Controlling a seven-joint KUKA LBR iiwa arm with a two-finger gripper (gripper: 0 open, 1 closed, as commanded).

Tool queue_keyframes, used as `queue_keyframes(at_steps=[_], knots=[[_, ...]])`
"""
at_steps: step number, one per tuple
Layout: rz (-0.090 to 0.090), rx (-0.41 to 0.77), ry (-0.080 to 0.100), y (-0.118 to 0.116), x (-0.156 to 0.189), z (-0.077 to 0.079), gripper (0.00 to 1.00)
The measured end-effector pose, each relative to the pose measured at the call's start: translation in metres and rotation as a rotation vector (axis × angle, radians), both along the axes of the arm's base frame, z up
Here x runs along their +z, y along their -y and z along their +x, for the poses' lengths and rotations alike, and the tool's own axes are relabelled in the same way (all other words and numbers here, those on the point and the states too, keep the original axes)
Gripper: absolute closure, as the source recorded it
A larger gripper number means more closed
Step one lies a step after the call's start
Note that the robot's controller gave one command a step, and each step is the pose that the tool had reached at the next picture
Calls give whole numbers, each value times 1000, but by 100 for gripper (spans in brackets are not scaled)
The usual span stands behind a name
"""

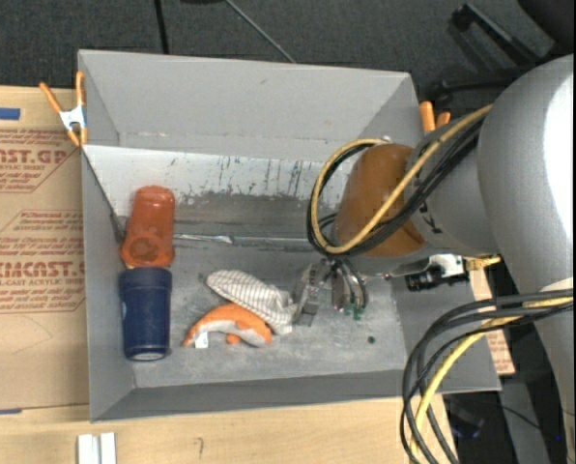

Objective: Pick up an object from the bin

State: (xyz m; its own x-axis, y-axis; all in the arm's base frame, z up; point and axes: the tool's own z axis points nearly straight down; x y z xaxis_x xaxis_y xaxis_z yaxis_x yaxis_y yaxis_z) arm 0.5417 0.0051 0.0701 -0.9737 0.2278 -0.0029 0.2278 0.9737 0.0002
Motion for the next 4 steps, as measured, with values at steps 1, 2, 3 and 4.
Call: queue_keyframes(at_steps=[1,2,3,4], knots=[[0,0,0,0,0,0,100],[1,5,-9,-8,53,-12,100],[1,60,0,-8,103,20,100],[0,51,-2,-33,44,13,0]])
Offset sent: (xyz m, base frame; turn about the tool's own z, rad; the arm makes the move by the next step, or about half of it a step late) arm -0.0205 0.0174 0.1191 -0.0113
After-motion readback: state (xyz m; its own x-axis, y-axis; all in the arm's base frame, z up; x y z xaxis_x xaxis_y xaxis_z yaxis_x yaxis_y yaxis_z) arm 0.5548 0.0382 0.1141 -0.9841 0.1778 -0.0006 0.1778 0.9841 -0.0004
